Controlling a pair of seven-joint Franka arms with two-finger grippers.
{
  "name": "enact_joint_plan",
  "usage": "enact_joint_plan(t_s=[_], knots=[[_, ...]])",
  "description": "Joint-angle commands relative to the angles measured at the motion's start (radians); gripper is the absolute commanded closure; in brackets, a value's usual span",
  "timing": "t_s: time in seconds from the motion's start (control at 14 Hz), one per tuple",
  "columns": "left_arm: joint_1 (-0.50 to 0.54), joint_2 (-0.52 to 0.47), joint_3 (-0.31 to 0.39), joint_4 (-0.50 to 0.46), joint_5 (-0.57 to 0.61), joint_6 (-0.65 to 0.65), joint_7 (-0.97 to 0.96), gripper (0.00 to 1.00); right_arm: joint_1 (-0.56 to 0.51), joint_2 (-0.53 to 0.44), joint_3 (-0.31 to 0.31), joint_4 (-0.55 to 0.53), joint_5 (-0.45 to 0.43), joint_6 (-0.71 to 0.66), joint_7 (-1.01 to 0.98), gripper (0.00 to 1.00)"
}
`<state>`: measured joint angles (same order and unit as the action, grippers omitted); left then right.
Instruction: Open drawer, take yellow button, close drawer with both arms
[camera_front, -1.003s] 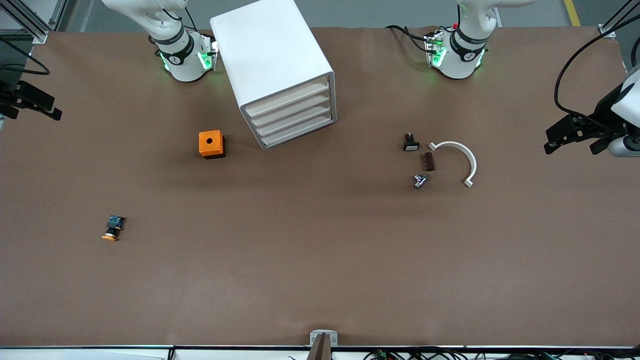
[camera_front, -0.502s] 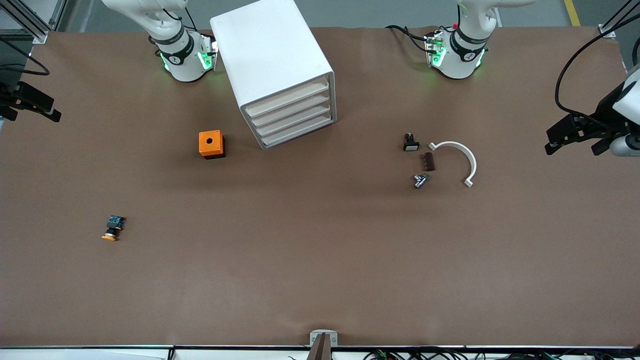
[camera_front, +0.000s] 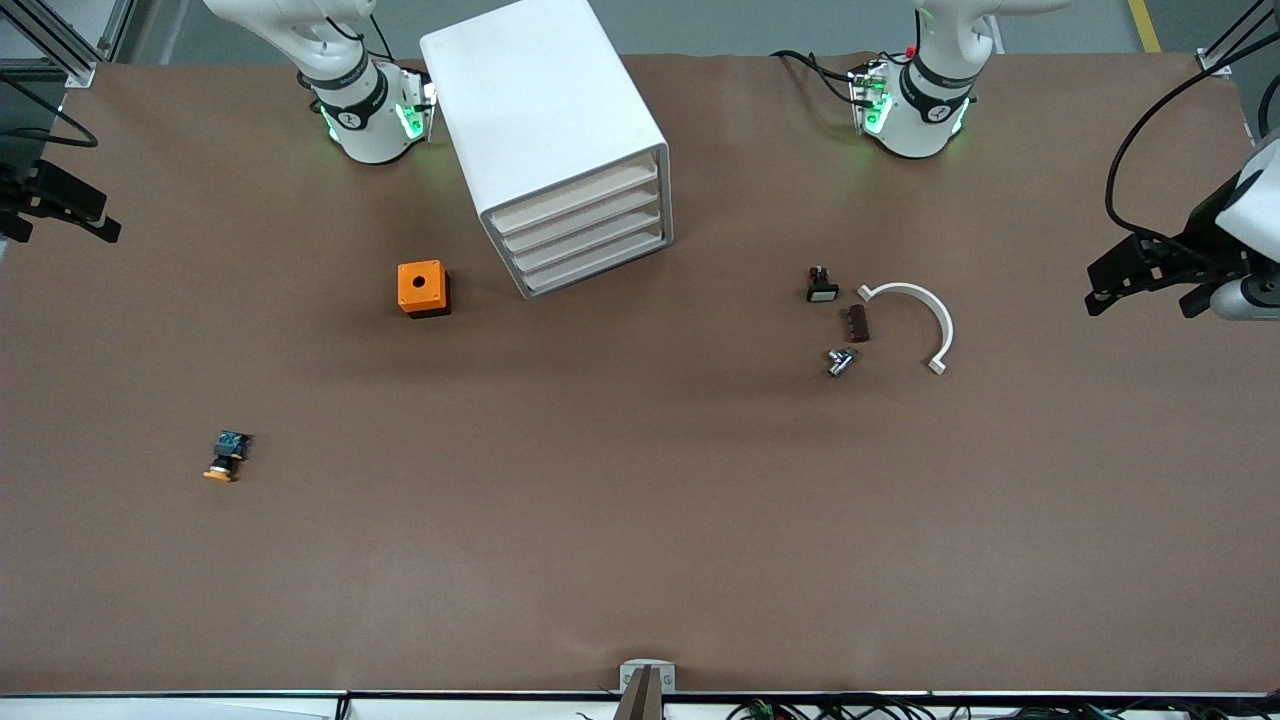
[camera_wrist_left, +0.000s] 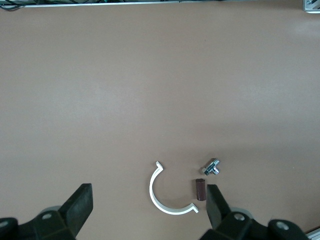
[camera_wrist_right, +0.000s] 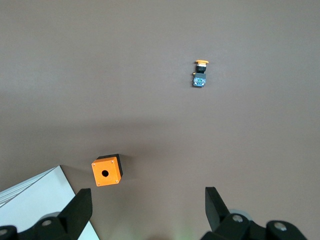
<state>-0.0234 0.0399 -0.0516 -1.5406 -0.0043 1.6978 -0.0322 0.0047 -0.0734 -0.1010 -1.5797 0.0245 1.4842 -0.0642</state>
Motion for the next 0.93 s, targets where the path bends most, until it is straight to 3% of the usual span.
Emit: enact_joint_plan(t_s=[0.0, 0.86], knots=[[0.010, 0.012, -0.011, 0.023, 0.018, -0.003, -0.002, 0.00, 0.005, -0.026, -0.008, -0.020, -0.001, 0.013, -0.013, 0.00], [0.010, 0.021, -0.011, 0.030, 0.014, -0.003, -0.012, 0.00, 0.008, -0.022, -0.006, -0.013, -0.038, 0.031, -0.011, 0.00]])
